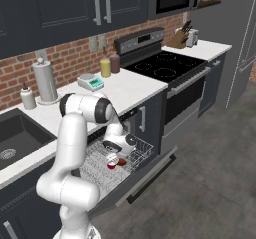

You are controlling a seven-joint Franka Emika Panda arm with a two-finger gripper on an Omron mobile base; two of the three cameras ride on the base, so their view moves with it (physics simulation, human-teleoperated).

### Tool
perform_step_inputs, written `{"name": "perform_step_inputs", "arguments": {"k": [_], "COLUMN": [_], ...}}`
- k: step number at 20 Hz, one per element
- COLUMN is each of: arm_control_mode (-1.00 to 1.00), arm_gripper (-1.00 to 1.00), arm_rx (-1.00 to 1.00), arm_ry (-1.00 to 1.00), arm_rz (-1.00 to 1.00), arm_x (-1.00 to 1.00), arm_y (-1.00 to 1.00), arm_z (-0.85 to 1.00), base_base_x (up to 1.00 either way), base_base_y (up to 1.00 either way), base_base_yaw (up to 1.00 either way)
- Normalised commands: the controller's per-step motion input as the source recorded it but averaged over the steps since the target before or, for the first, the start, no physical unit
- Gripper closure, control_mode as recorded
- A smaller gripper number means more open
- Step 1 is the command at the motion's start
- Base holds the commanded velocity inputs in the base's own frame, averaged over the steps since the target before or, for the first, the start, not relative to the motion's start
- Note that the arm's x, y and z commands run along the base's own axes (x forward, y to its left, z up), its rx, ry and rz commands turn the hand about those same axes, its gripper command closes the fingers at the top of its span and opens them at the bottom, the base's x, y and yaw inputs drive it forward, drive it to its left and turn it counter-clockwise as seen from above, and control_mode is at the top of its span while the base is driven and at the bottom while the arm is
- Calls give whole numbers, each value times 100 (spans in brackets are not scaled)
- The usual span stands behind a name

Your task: Pick up the cup and bowl from the counter, place them in the dishwasher, and close the dishwasher door.

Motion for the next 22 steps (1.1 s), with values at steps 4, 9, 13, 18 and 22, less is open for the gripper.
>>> {"name": "perform_step_inputs", "arguments": {"k": [4,9,13,18,22], "arm_control_mode": [-100,-100,-100,-100,-100], "arm_gripper": [100,100,100,100,100], "arm_rx": [0,0,0,0,0], "arm_ry": [0,0,0,0,0], "arm_rz": [0,0,0,0,0], "arm_x": [21,25,22,21,18], "arm_y": [0,6,8,8,3], "arm_z": [-10,-13,-23,-25,-28], "base_base_x": [0,0,0,0,0], "base_base_y": [0,0,0,0,0], "base_base_yaw": [0,0,0,0,0]}}
